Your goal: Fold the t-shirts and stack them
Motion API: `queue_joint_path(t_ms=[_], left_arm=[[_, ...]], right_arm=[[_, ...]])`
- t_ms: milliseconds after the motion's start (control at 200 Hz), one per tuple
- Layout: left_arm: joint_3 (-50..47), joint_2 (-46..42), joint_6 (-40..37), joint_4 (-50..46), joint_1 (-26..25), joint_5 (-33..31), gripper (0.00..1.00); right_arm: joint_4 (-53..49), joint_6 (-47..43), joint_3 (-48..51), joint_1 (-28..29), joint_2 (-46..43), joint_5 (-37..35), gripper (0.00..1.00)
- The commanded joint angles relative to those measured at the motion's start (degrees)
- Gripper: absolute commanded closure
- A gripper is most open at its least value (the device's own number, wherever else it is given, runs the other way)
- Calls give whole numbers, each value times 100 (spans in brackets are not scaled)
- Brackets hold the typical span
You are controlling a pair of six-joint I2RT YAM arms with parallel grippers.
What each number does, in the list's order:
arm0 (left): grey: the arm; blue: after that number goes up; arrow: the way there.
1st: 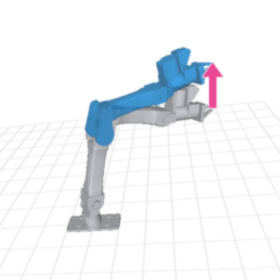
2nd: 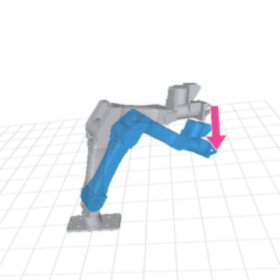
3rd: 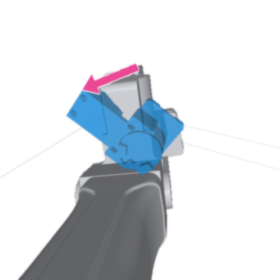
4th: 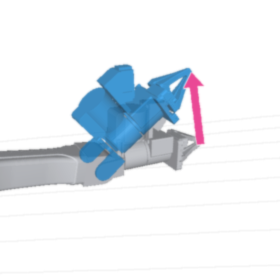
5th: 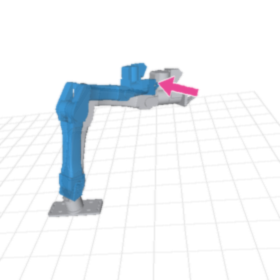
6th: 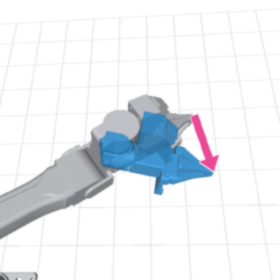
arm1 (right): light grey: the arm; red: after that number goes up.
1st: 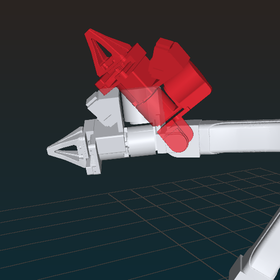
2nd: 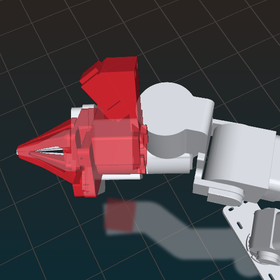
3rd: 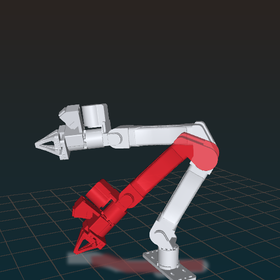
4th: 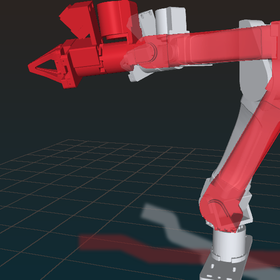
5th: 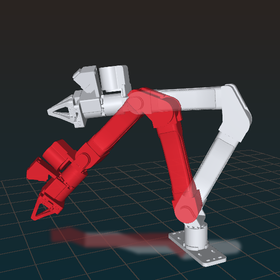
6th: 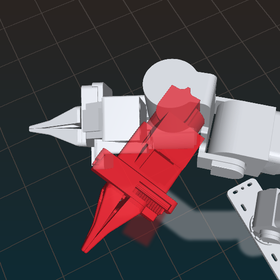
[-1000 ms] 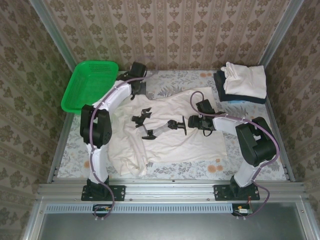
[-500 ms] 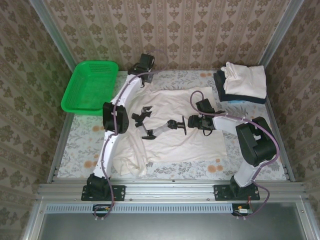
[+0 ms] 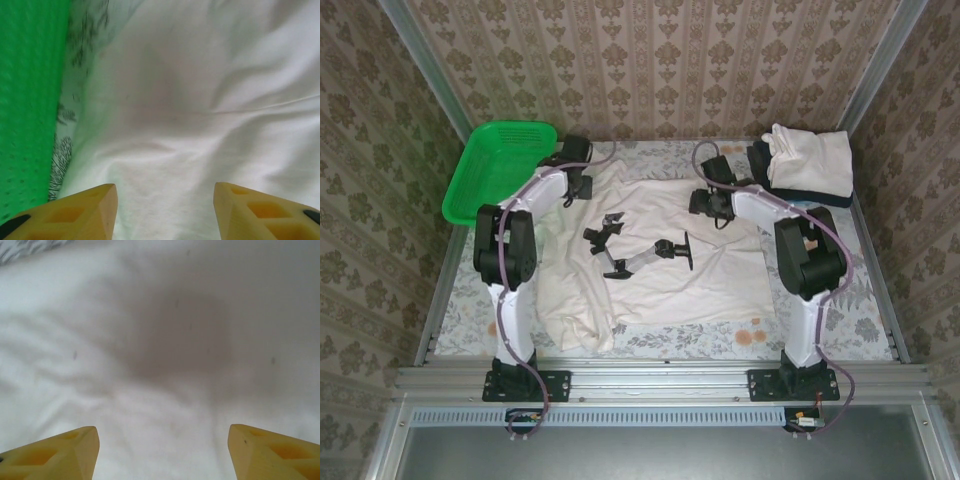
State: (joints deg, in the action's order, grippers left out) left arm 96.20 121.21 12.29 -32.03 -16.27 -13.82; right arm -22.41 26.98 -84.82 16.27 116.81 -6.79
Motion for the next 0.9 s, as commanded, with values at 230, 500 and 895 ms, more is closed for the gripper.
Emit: queue_joint_path(t_ms=[230,500,895], left_arm=[[817,1151,412,-220,344,668,50],[1987,1301,253,-870,318,469,48],[-1694,-2714,885,-557,-241,328,3]], right_arm=[[-1371,351,-1034,-861,921,-382,29],[-1407,147,-943,-1039,270,-100,29],[-1696,1035,3143,-174,-4086,-928,25]])
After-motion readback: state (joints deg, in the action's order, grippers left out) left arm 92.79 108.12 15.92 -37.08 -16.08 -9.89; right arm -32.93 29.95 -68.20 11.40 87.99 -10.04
